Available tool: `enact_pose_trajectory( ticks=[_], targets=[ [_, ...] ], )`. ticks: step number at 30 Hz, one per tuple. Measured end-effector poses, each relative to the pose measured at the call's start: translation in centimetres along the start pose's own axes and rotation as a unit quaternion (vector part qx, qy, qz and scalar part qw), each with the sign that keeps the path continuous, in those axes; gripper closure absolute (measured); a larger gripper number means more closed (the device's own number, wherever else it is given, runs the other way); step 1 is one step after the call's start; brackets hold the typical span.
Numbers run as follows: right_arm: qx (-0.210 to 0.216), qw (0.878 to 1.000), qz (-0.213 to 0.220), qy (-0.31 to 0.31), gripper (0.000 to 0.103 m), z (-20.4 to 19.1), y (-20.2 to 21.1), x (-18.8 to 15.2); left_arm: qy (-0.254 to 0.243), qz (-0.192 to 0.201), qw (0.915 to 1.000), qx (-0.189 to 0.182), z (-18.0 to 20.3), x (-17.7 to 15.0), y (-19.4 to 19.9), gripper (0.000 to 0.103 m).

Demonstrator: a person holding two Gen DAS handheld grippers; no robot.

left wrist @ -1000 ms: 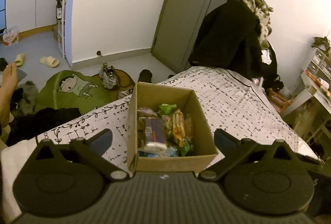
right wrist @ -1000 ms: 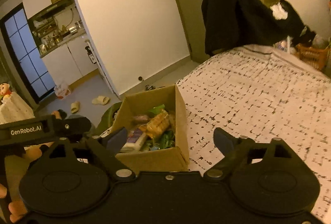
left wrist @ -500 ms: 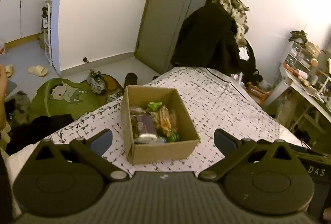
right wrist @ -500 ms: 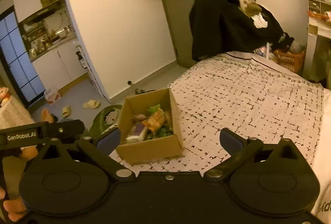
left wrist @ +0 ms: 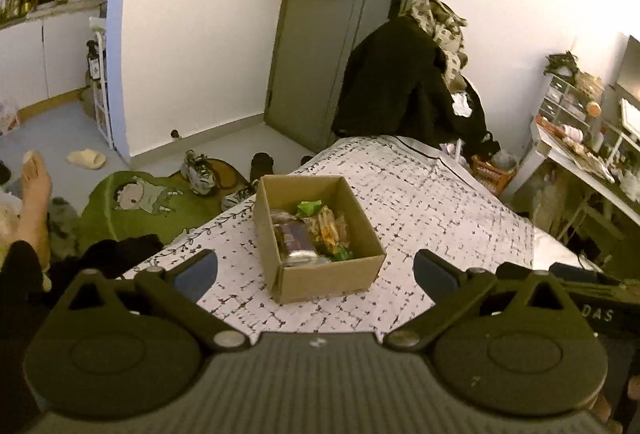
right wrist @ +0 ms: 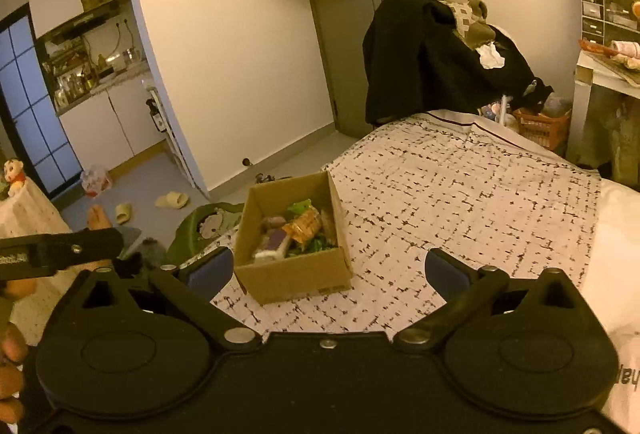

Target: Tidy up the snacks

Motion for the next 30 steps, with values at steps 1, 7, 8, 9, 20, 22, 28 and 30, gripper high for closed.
enact_pose_trajectory(
  ticks=[1,7,8,9,20,22,28,30],
  targets=[
    [0.002,1.0,0.001,0.001,0.0,-0.1,0.2,-0.1,-0.002,0.002,1.0,0.0,-0.1,0.0,0.4,0.0],
    [0.003,1.0,0.021,0.008,0.0,-0.6,1.4,0.1,-0.019,0.005,0.9998,-0.004,-0.2,-0.9,1.7,0.0],
    [0.004,1.0,0.021,0.007,0.0,-0.6,1.4,0.2,-0.019,0.005,0.9998,-0.005,-0.2,-1.0,1.8,0.0],
    [0.005,1.0,0.021,0.006,0.0,-0.6,1.5,0.2,-0.019,0.003,0.9998,-0.009,-0.2,-1.1,1.8,0.0],
    [0.007,1.0,0.004,0.021,0.0,-1.1,1.0,-0.5,-0.018,-0.005,0.9997,-0.018,-0.6,-1.7,1.5,0.0],
    [0.008,1.0,0.002,0.019,0.0,-1.1,0.9,-0.6,-0.017,-0.007,0.9997,-0.015,-0.7,-1.7,1.5,0.0],
    [0.011,1.0,-0.003,0.021,0.0,-1.3,1.0,-0.8,-0.004,-0.005,0.9999,-0.012,-1.1,-1.6,1.6,0.0],
    [0.01,1.0,-0.004,0.022,0.0,-1.3,1.0,-0.8,-0.001,-0.006,0.9999,-0.014,-1.1,-1.6,1.6,0.0]
  ],
)
Point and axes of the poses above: each gripper's, at about its wrist camera, not at the fingertips, and y roughly against the way its jaws point, z to its right, x to its top, the point moved 3 cm from there along -y, roughly the way its jaws point, and after that the axes turned 8 degrees about x, right-handed, at the moved point
